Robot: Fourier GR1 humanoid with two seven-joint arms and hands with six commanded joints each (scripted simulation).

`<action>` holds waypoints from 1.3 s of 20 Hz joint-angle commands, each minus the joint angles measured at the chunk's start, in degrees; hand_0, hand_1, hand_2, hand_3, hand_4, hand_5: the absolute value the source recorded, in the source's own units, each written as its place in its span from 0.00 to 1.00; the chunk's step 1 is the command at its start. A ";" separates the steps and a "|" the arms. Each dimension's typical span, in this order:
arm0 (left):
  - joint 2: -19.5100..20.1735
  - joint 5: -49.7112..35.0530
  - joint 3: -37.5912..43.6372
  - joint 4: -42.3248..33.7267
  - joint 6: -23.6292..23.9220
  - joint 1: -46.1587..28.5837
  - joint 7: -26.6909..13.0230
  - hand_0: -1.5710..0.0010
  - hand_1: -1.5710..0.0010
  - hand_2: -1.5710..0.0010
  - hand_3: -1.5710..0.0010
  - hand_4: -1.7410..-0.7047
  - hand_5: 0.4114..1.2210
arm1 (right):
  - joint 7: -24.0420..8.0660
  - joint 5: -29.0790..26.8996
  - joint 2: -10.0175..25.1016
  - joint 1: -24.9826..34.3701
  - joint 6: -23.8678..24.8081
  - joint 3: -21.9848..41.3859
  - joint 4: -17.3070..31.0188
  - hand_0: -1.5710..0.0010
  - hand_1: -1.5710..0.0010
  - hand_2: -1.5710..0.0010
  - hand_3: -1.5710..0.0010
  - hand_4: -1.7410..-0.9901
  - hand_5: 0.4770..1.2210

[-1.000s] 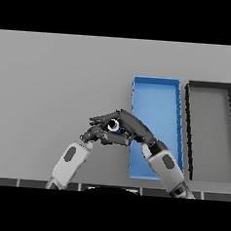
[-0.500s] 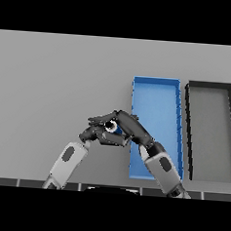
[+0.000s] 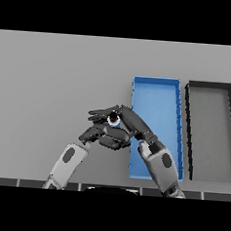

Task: Pick up the blue pipe and place it into the blue bin.

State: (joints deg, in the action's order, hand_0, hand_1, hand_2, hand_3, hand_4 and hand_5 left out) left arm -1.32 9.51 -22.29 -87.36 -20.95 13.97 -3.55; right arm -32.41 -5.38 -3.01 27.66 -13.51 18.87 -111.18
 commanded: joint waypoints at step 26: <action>1.19 0.02 -0.14 -1.03 -0.47 -0.88 -1.33 1.00 1.00 1.00 1.00 0.84 0.01 | -2.53 -17.86 30.67 -2.89 18.79 -24.85 3.66 0.00 0.00 0.00 0.00 0.00 1.00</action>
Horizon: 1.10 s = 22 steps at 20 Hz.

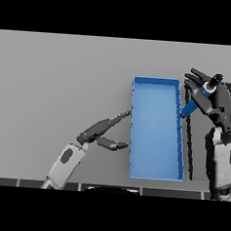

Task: Pick up the blue pipe and place it into the blue bin.

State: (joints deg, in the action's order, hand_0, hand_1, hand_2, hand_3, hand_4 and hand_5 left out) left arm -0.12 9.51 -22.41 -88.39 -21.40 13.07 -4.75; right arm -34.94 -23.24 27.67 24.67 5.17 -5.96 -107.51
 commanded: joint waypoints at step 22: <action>0.12 -0.33 -0.98 -2.18 -0.06 -1.51 -1.73 1.00 1.00 1.00 1.00 0.83 0.02 | -0.02 -15.61 28.31 -11.93 32.36 38.35 6.05 0.80 0.82 0.82 0.89 0.75 0.82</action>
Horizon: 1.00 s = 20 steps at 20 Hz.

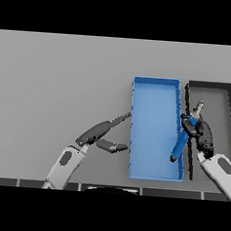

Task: Pick up the blue pipe and place it into the blue bin.

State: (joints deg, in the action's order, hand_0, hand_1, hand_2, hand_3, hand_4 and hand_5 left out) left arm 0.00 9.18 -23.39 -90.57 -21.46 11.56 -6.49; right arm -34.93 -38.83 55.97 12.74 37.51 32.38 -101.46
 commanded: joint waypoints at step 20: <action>-0.20 0.05 -0.02 -1.20 0.39 0.22 -1.30 1.00 1.00 1.00 1.00 0.83 0.02 | 0.24 -11.35 9.90 19.82 -0.81 26.88 3.86 1.00 1.00 1.00 1.00 0.96 0.23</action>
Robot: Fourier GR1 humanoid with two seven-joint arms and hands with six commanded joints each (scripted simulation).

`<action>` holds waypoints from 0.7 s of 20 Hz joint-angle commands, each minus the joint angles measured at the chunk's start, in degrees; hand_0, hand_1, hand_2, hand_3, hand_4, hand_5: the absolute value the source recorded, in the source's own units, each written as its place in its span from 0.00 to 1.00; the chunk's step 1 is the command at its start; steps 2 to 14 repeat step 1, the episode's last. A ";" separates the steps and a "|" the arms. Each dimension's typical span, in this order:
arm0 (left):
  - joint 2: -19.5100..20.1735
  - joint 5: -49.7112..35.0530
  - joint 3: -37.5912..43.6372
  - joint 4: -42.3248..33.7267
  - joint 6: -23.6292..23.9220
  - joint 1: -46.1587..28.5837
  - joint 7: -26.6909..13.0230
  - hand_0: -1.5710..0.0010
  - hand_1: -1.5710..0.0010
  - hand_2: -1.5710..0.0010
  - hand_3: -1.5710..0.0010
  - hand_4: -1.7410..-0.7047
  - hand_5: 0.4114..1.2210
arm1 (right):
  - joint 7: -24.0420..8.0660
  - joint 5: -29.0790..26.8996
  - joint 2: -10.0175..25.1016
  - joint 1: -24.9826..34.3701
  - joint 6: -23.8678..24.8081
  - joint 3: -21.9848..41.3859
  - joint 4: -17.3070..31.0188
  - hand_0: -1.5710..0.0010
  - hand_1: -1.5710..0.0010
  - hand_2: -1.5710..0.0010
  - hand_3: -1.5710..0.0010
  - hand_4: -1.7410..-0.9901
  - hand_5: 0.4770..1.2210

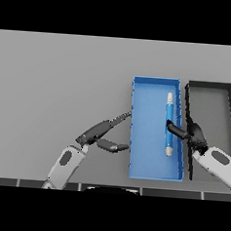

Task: Pick up the blue pipe and place it into the blue bin.

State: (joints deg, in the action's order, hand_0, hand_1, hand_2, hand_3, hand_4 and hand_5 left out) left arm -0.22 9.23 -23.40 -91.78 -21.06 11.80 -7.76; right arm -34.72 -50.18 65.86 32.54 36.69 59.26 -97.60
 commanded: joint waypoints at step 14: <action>-0.09 -0.34 -0.02 -0.48 -0.19 0.18 -0.14 1.00 1.00 1.00 1.00 0.83 0.02 | -0.11 -0.36 -0.22 0.40 -0.13 -0.36 0.06 1.00 1.00 1.00 1.00 0.96 0.22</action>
